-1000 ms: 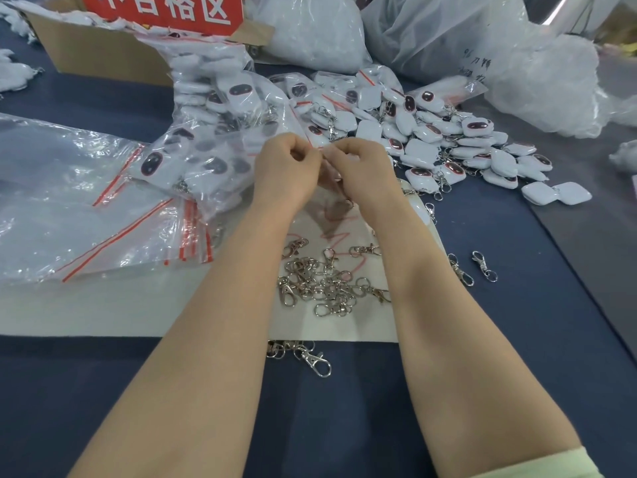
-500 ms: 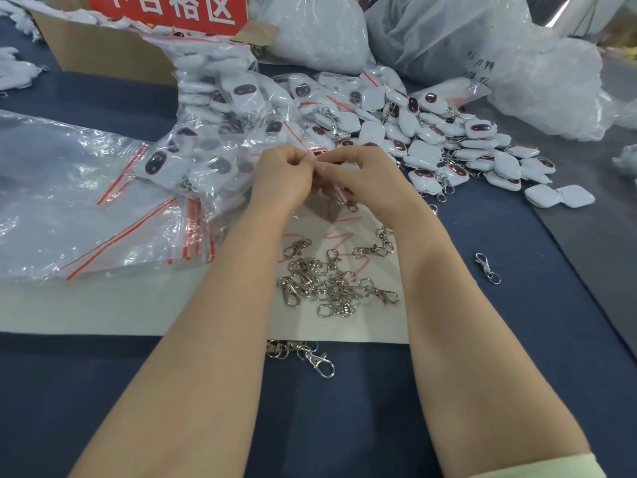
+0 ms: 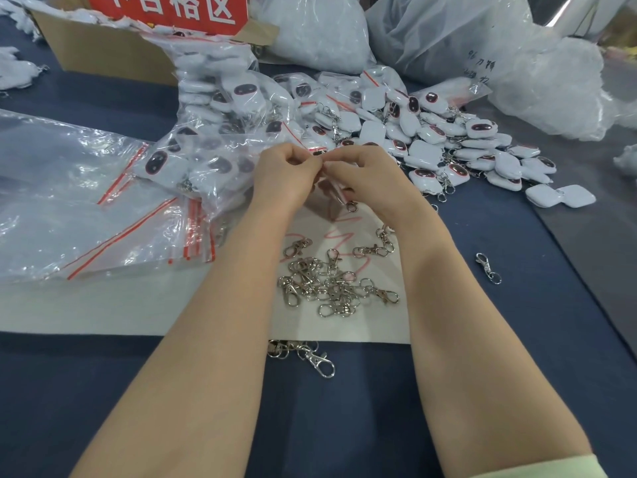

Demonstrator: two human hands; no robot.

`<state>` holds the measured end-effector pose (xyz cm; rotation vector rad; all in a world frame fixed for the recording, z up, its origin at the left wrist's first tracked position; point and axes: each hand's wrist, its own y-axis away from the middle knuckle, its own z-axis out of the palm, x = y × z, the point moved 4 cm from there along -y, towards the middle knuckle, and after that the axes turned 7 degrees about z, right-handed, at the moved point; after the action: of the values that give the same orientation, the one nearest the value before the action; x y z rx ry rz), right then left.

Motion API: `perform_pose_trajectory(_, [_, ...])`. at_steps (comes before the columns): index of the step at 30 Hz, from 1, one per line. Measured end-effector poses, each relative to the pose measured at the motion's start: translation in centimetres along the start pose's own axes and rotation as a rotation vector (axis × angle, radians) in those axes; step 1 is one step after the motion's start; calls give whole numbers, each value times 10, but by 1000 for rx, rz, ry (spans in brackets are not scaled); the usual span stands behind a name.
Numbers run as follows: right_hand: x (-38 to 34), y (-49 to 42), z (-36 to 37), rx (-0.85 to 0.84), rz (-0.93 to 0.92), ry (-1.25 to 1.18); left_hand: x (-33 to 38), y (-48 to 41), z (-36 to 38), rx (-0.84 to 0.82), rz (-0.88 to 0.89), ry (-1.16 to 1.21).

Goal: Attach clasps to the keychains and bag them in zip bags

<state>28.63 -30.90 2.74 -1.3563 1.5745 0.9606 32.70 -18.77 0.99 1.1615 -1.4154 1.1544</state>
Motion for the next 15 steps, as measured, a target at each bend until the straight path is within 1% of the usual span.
perform_pose_trajectory(4, [0, 2, -1, -21, -8, 2, 2, 2, 2, -20, 1, 42])
perform_pose_trajectory(8, [2, -1, -3, 54, 8, 8, 3, 2, 3, -34, 17, 20])
perform_pose_trajectory(10, [4, -3, -4, 102, 37, 7, 3, 2, 4, -41, 17, -30])
perform_pose_trajectory(12, [4, -5, -2, 141, 52, 86, 5, 1, 4, -31, 56, -168])
perform_pose_trajectory(15, [1, -6, 5, 192, 41, 252, 12, 4, 0, 23, 180, -496])
